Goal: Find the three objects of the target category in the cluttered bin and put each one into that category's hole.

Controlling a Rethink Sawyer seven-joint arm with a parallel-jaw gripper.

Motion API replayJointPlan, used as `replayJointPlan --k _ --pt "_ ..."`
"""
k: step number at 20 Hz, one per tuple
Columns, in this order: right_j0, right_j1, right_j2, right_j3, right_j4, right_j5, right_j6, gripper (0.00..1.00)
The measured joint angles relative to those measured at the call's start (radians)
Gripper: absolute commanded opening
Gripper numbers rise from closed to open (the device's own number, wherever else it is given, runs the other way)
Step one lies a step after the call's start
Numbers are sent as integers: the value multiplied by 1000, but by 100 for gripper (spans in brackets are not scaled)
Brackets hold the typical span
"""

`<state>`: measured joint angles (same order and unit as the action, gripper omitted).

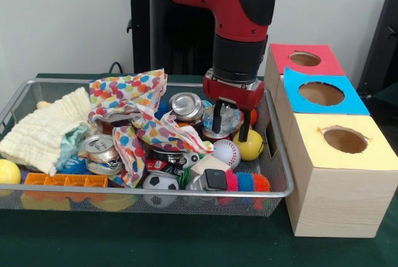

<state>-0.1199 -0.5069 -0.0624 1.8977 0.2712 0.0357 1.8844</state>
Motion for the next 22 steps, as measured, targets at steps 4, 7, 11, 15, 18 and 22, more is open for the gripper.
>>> replayJointPlan --k 4,7,11,15,18,22 --pt "-2 21 0 -1 -7 -1 0 100" --pt "-5 24 -1 -11 -12 0 0 100" --pt "-3 25 -5 -17 -21 0 0 100" --pt "4 25 -13 -17 -25 0 0 100" --pt "18 20 -26 -17 -25 8 0 100" --pt "35 4 -38 -16 -25 46 0 100"
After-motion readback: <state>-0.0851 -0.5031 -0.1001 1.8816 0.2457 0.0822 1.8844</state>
